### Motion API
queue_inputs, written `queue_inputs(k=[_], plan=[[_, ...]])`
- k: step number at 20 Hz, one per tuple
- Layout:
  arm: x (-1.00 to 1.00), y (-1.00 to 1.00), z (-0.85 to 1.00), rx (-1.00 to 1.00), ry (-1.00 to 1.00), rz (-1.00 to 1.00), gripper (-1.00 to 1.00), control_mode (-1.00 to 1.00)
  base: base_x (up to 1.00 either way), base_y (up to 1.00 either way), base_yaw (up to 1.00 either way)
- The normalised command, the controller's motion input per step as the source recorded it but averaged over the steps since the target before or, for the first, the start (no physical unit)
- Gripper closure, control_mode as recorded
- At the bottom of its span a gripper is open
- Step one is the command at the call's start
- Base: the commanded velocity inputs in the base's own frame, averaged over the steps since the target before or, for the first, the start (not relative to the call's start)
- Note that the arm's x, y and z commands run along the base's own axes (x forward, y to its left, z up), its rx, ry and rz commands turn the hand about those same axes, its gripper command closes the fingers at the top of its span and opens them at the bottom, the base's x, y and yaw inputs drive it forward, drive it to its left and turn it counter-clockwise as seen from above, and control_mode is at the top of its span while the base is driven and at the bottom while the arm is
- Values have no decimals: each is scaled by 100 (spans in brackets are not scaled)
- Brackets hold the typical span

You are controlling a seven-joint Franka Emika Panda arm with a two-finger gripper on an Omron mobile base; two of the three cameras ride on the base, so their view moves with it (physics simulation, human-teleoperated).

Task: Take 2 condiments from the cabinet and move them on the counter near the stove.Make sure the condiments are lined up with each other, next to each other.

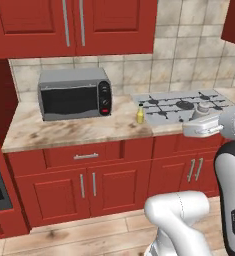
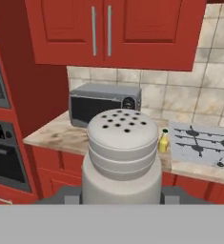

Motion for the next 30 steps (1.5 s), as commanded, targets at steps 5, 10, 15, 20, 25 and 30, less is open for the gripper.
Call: queue_inputs(k=[5, 10, 15, 20, 25, 30], plan=[[0, 0, 0, 0, 0, 0, 100, 100, 32, 71, 1], [0, 0, 0, 0, 0, 0, 100, 100, 61, 19, 1], [0, 0, 0, 0, 0, 0, 100, 100, 76, 0, 0], [0, 0, 0, 0, 0, 0, 100, 100, 67, 3, 0], [0, 0, 0, 0, 0, 0, 100, 100, 56, 3, 0], [0, 0, 0, 0, 0, 0, 100, 100, 55, 0, 0]])
